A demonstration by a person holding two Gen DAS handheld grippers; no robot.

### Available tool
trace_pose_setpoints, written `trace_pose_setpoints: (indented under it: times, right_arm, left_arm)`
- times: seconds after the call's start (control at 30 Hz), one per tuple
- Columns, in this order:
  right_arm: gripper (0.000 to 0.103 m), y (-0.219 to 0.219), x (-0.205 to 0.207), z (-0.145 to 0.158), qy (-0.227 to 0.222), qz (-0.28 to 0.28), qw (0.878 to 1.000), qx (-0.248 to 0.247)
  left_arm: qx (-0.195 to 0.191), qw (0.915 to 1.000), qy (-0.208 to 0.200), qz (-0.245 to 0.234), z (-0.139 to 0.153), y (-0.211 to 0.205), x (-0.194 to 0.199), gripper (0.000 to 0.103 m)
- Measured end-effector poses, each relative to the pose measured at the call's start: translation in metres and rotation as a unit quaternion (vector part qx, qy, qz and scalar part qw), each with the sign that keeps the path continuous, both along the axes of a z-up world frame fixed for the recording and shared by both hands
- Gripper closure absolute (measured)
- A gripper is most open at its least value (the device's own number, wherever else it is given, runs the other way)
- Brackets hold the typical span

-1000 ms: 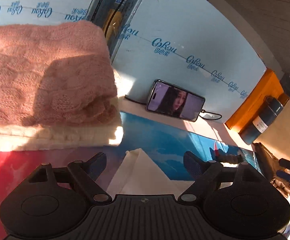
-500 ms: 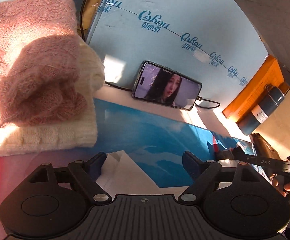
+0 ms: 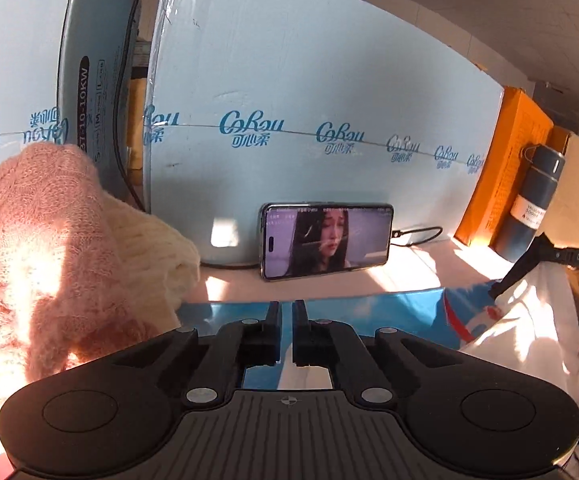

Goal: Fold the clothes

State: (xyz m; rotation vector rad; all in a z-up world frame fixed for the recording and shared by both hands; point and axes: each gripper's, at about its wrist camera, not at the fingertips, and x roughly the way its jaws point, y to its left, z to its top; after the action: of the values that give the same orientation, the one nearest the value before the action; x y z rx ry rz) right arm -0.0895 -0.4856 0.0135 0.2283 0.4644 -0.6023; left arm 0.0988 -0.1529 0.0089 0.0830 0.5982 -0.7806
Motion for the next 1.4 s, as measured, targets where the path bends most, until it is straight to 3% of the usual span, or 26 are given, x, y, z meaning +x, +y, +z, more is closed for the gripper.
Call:
trace_pose_setpoints:
  times: [0.1, 0.17, 0.2, 0.23, 0.3, 0.37, 0.4, 0.43, 0.47, 0.53, 0.67, 0.77, 0.9, 0.97, 1.03, 1.1, 1.3, 1.4]
  right_arm:
    - [0.093, -0.01, 0.002, -0.011, 0.02, -0.001, 0.999, 0.027]
    - [0.092, -0.013, 0.003, -0.019, 0.022, -0.002, 0.999, 0.046]
    - [0.092, -0.013, 0.003, -0.021, 0.021, -0.004, 0.998, 0.051]
    - [0.092, -0.012, 0.003, -0.022, 0.021, -0.005, 0.998, 0.053]
    - [0.092, -0.011, 0.002, -0.023, 0.019, -0.005, 0.998, 0.056]
    - [0.092, -0.01, 0.001, -0.026, 0.017, -0.007, 0.998, 0.059]
    - [0.092, -0.01, 0.0, -0.027, 0.015, -0.008, 0.998, 0.063]
    - [0.092, -0.01, -0.001, -0.028, 0.013, -0.009, 0.998, 0.067]
    - [0.092, -0.011, -0.001, -0.029, 0.011, -0.011, 0.997, 0.07]
    - [0.092, -0.01, -0.003, -0.031, 0.008, -0.012, 0.997, 0.072]
    - [0.092, -0.011, -0.008, -0.036, -0.004, -0.017, 0.997, 0.08]
    - [0.092, -0.014, -0.01, -0.039, -0.009, -0.019, 0.996, 0.091]
    - [0.092, -0.016, -0.01, -0.044, -0.005, -0.022, 0.995, 0.102]
    - [0.092, -0.016, -0.01, -0.046, -0.005, -0.022, 0.994, 0.105]
    - [0.092, -0.017, -0.011, -0.047, -0.007, -0.023, 0.994, 0.107]
    - [0.091, -0.018, -0.012, -0.048, -0.009, -0.023, 0.994, 0.11]
    - [0.091, -0.02, -0.012, -0.051, -0.011, -0.023, 0.993, 0.118]
    - [0.091, -0.02, -0.011, -0.052, -0.007, -0.019, 0.992, 0.121]
  left_arm:
    - [-0.003, 1.0, 0.009, -0.003, 0.002, -0.007, 0.005, 0.095]
    - [0.006, 0.9998, 0.006, -0.016, 0.004, -0.02, 0.005, 0.088]
    - [0.018, 0.9996, 0.01, -0.017, 0.003, -0.027, 0.005, 0.07]
    - [0.031, 0.9992, 0.017, -0.016, 0.001, -0.032, 0.005, 0.043]
    - [0.048, 0.9982, 0.032, -0.019, -0.005, -0.039, 0.004, 0.025]
    - [0.042, 0.9974, 0.049, -0.033, -0.012, -0.04, 0.004, 0.026]
    - [0.042, 0.997, 0.049, -0.043, -0.016, -0.039, 0.002, 0.036]
    - [0.043, 0.9966, 0.046, -0.054, -0.019, -0.039, 0.0, 0.078]
    - [0.04, 0.9963, 0.037, -0.067, -0.02, -0.035, -0.005, 0.1]
    - [0.028, 0.9954, 0.021, -0.089, -0.021, -0.024, -0.017, 0.101]
    - [0.023, 0.9968, 0.012, -0.076, -0.019, 0.005, -0.04, 0.101]
    - [0.068, 0.9956, 0.01, -0.063, -0.024, 0.019, -0.053, 0.1]
    - [0.127, 0.9907, -0.016, -0.046, -0.019, 0.024, -0.062, 0.09]
    - [0.145, 0.9874, -0.051, -0.038, -0.011, 0.022, -0.063, 0.076]
    - [0.127, 0.9893, -0.06, -0.038, -0.001, 0.022, -0.058, 0.047]
    - [0.101, 0.9922, -0.059, -0.041, 0.006, 0.02, -0.049, 0.043]
    - [0.108, 0.9905, -0.005, -0.085, -0.019, -0.005, -0.028, 0.046]
    - [0.119, 0.9859, -0.022, -0.116, -0.026, -0.01, -0.038, 0.095]
